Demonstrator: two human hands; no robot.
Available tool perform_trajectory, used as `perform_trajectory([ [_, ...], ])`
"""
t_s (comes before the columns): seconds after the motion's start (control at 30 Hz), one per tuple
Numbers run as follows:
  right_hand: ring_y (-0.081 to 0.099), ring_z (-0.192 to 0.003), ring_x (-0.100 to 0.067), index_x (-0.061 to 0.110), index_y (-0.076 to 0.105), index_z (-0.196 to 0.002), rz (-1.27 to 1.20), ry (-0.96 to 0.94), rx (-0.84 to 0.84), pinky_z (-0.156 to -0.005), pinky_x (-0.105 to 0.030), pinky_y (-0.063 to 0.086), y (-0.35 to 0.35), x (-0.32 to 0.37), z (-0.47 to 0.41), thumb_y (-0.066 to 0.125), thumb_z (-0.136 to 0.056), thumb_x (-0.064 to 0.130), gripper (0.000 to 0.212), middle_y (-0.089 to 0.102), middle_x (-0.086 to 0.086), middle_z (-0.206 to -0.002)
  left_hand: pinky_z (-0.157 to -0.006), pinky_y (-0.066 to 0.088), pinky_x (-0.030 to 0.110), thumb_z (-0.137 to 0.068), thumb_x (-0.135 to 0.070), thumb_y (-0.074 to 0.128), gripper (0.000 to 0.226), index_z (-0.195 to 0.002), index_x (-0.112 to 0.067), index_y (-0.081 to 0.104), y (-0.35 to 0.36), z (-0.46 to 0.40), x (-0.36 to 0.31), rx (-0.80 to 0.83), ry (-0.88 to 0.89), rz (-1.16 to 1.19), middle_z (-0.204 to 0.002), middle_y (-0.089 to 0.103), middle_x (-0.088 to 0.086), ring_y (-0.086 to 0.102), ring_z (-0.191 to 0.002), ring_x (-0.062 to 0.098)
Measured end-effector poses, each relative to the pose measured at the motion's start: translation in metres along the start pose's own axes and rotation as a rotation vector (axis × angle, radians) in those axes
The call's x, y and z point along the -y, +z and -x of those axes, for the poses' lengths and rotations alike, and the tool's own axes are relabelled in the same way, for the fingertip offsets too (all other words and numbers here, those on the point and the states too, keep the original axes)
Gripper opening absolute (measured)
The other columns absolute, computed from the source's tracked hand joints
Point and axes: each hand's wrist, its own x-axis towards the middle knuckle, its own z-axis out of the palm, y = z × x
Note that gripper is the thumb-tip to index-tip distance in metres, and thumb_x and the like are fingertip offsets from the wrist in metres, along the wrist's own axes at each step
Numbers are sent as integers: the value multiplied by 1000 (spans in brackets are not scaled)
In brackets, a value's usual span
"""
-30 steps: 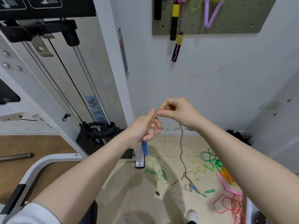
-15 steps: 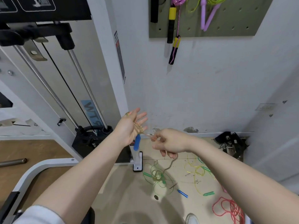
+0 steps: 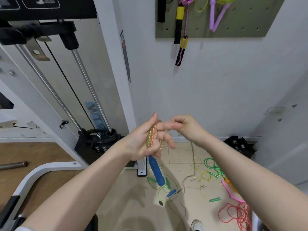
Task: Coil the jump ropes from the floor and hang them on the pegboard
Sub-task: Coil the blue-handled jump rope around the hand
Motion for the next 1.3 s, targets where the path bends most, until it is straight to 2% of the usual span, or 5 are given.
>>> perform_trajectory([
  [0.37, 44, -32, -6, 2, 57, -109, 310, 133, 619, -40, -16, 36, 27, 41, 31, 53, -92, 16, 23, 58, 1, -59, -101, 38, 34, -99, -32, 39, 47, -143, -18, 33, -52, -11, 29, -908, 110, -302, -144, 42, 3, 50, -122, 21],
  [0.53, 41, -39, -6, 14, 63, -70, 8, -45, 174, -42, -18, 33, 6, 59, 19, 67, -83, 14, 14, 53, 6, -45, -58, 48, 26, -86, -66, 13, 74, -117, -17, 60, -32, 0, 32, -512, -73, -415, -73, 69, 12, 30, -33, 12],
  [0.77, 49, -67, -15, 13, 62, -72, -143, 9, -29, -67, -28, 38, 11, 6, 5, 63, -87, 18, 16, 61, -10, -70, -53, 42, 24, -84, -68, 36, 70, -115, -13, 66, -7, 10, 11, 97, 97, 36, -66, 70, 5, 24, -24, 9],
  [1.07, 41, -32, -11, 5, 58, -96, 176, 215, 536, -40, -19, 38, 38, 24, 38, 48, -96, 28, 25, 53, 0, -47, -92, 41, 31, -100, -31, 35, 39, -137, -16, 35, -36, 0, 7, -856, 274, 10, -139, 47, 8, 51, -121, 19],
  [1.3, 43, -43, 1, 11, 65, -76, -40, -52, 216, -46, -17, 35, 12, 49, 25, 59, -88, 9, 13, 54, 12, -48, -66, 55, 32, -81, -67, 18, 70, -126, -25, 52, -9, 17, 33, -497, -79, -421, -87, 73, 8, 38, -31, 9],
])
